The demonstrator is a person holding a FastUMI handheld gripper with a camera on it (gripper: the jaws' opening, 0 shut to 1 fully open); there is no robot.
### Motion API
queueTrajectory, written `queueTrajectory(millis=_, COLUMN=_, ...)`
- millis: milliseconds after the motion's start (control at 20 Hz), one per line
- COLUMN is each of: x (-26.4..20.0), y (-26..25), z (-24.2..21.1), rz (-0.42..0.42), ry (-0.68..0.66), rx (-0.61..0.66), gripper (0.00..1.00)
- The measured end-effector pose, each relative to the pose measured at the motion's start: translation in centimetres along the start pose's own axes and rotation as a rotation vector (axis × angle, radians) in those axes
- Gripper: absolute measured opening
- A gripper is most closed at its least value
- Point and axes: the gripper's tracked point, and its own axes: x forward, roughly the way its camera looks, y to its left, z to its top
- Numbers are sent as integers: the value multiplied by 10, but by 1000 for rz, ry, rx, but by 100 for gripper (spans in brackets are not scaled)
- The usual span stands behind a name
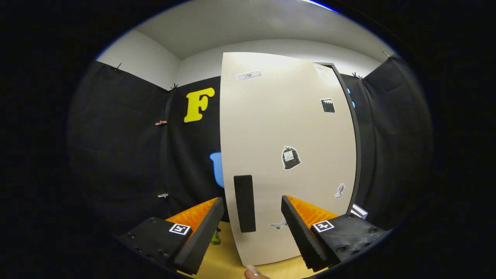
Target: Open the shoe cabinet door, grab the shoes and put them into the shoe cabinet, then close the shoe cabinet door.
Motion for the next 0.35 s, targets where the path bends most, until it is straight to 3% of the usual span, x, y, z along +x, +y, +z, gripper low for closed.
queueTrajectory(millis=350, x=-11, y=-1, z=3, rz=-3, ry=-8, rx=-18, gripper=98)
